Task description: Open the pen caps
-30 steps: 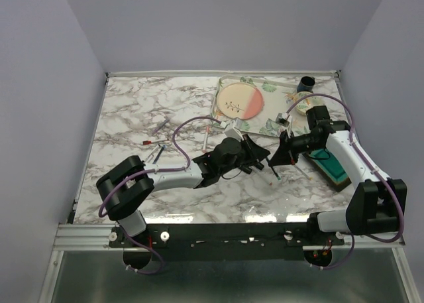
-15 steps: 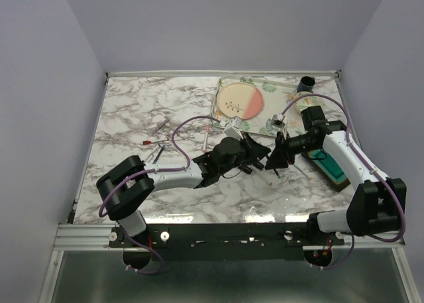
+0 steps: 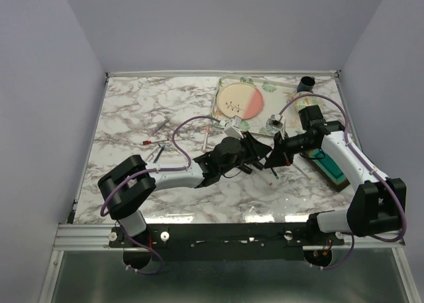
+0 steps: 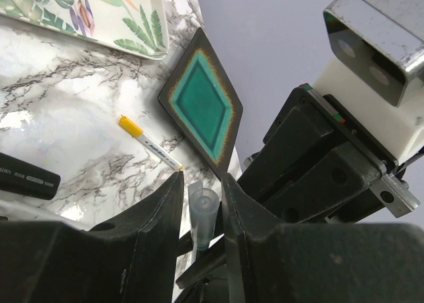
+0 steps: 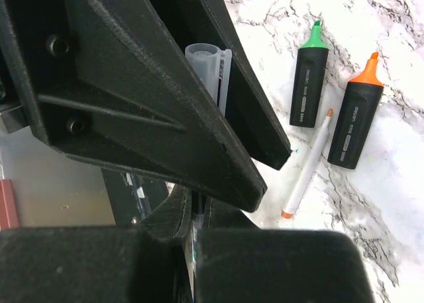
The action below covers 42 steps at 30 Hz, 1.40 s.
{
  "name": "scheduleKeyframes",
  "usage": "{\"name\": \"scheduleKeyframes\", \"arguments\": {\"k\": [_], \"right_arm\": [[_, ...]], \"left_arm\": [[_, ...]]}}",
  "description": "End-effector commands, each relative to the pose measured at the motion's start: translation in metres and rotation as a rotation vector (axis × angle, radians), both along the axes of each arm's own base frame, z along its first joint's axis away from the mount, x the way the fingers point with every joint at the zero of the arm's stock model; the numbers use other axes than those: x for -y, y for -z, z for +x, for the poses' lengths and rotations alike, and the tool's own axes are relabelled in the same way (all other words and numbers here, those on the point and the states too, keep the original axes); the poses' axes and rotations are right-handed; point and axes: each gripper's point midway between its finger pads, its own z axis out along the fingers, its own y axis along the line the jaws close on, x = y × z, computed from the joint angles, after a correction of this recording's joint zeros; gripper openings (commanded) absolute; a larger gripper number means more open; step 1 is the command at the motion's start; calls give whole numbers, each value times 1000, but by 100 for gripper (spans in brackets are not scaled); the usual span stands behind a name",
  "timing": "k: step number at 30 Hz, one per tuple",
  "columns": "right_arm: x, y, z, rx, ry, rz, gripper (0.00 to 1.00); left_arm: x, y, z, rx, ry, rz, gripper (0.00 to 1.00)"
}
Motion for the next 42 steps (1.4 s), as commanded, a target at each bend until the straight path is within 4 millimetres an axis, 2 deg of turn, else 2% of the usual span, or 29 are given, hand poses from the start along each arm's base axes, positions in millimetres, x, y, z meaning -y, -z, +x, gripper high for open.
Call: {"name": "scheduleKeyframes", "arguments": {"k": [1,7,8,11,14,17,19,20,21,22,23,24,26,28,30,31,32,34,35,38,39,42], "right_arm": [[-4,-4,-3,10,-8,25,1],[-3,0,-1,-4,-1,16,1],[-3,-1,-1,-4,-1,16,1],[-3,1,-1,-5,3,9,1],[-2,3,0,1,5,-12,1],[-1,8,1,18,2,-52,1],[-2,12,-1,34,-8,-91,1],[-3,13,-1,42,-8,-96,1],[-5,14,-4,45,-20,-103,1],[-5,16,-5,45,-22,-114,1],[-6,16,-5,51,-27,-117,1],[-7,16,-6,54,-33,-122,1],[-7,19,-6,57,-36,-138,1],[-4,24,-5,59,-27,-163,1],[2,31,6,82,26,-213,1],[15,44,15,106,75,-303,1],[22,54,22,114,115,-347,1],[38,72,30,104,153,-457,3],[41,77,33,99,165,-480,4],[44,90,34,58,159,-519,9],[44,91,36,57,157,-523,12],[48,99,39,43,161,-552,16]], "left_arm": [[3,-10,11,29,-46,-2,36],[-4,-12,15,50,-76,40,31],[-4,-15,16,56,-80,40,21],[-4,-16,18,65,-86,62,1],[-18,-16,28,88,-138,113,0],[-44,-21,47,103,-228,152,0],[-69,-27,60,96,-299,159,0],[-89,-22,74,83,-348,170,0],[-102,-30,78,84,-377,152,0],[-113,-32,84,83,-406,154,0],[-133,-30,95,75,-452,164,0],[-143,-37,97,80,-471,150,0],[-161,-34,101,69,-490,148,0],[-178,-43,104,81,-514,141,0],[-186,-42,95,86,-495,157,0],[-188,-40,91,91,-480,179,0],[-192,-26,84,72,-466,212,0],[-200,-16,67,53,-434,241,0],[-208,7,56,18,-421,280,0],[-225,25,27,-19,-391,309,0],[-237,40,12,-47,-382,336,0],[-255,67,-18,-114,-360,378,0]]}}
